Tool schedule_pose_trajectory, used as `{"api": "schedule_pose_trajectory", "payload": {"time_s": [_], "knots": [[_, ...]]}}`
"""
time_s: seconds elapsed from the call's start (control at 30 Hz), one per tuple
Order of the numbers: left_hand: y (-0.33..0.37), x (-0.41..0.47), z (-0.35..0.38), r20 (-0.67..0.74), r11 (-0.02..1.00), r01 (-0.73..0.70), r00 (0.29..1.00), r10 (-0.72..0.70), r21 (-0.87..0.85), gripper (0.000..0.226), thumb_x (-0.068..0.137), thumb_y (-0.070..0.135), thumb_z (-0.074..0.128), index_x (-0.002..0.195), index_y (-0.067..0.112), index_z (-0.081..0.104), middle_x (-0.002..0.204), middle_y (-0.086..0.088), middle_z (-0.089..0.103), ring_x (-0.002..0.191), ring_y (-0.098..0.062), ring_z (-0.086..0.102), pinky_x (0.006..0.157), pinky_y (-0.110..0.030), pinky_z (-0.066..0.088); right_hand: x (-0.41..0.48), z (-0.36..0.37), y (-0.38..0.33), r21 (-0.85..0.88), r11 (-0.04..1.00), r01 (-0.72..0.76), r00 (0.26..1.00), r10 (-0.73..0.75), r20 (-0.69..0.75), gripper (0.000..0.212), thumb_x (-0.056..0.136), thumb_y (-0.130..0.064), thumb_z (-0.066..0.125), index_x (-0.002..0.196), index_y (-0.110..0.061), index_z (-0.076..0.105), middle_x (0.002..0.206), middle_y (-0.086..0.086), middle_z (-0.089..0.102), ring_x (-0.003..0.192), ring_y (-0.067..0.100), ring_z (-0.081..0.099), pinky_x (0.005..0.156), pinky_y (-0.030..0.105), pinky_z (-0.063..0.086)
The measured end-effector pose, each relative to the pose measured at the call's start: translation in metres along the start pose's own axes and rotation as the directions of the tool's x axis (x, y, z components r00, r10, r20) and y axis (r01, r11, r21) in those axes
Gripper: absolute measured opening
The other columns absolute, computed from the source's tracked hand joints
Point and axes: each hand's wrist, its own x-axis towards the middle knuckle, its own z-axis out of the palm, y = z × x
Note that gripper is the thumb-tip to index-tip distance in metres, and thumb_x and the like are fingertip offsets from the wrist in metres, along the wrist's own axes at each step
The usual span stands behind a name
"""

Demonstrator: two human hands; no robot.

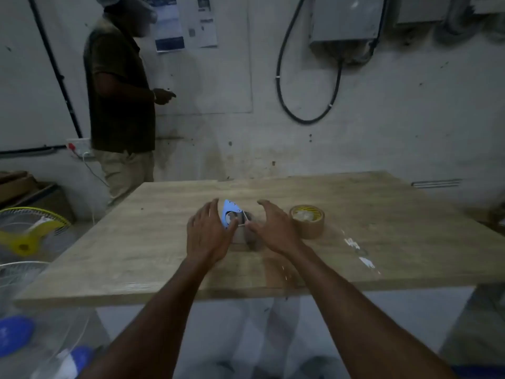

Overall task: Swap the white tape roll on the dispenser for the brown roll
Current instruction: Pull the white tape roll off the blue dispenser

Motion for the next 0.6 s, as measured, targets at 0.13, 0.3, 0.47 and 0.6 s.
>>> {"api": "schedule_pose_trajectory", "payload": {"time_s": [0.13, 0.3, 0.47, 0.6], "knots": [[0.001, -0.006, 0.010, 0.064, 0.986, 0.060, 0.997, -0.051, -0.153, 0.055, 0.099, 0.046, 0.051, 0.139, 0.008, 0.046, 0.140, -0.013, 0.056, 0.126, -0.030, 0.052, 0.099, -0.037, 0.038, 0.001, 0.018, 0.008, 0.037, 0.997, -0.068, 0.994, 0.064, 0.089, 0.081, 0.084, -0.042, 0.067, 0.153, -0.017, 0.032, 0.157, 0.006, 0.040, 0.142, 0.026, 0.037, 0.112, 0.035, 0.034], [-0.005, 0.010, 0.031, 0.106, 0.917, 0.173, 0.984, -0.144, -0.359, 0.044, 0.094, 0.057, 0.045, 0.122, 0.025, 0.057, 0.121, 0.002, 0.066, 0.111, -0.025, 0.062, 0.091, -0.036, 0.046, 0.011, 0.026, 0.010, 0.056, 0.993, -0.107, 0.986, 0.098, 0.137, 0.101, 0.068, -0.059, 0.073, 0.151, -0.021, 0.032, 0.149, 0.008, 0.050, 0.135, 0.028, 0.047, 0.105, 0.042, 0.044], [0.001, 0.017, 0.046, 0.114, 0.867, 0.247, 0.969, -0.220, -0.432, 0.040, 0.095, 0.059, 0.047, 0.110, 0.023, 0.057, 0.104, 0.000, 0.069, 0.093, -0.021, 0.064, 0.085, -0.041, 0.051, 0.014, 0.037, 0.016, 0.104, 0.988, -0.112, 0.991, 0.103, 0.085, 0.064, 0.060, -0.060, 0.073, 0.115, -0.035, 0.052, 0.110, -0.006, 0.071, 0.101, 0.020, 0.067, 0.082, 0.042, 0.057], [0.005, 0.020, 0.053, 0.079, 0.851, 0.259, 0.965, -0.252, -0.457, 0.041, 0.096, 0.058, 0.047, 0.111, 0.021, 0.057, 0.103, -0.002, 0.070, 0.091, -0.020, 0.065, 0.085, -0.043, 0.054, 0.015, 0.039, 0.017, 0.138, 0.985, -0.099, 0.992, 0.087, 0.091, 0.059, 0.063, -0.064, 0.070, 0.113, -0.038, 0.052, 0.104, -0.009, 0.072, 0.095, 0.016, 0.068, 0.080, 0.041, 0.058]]}}
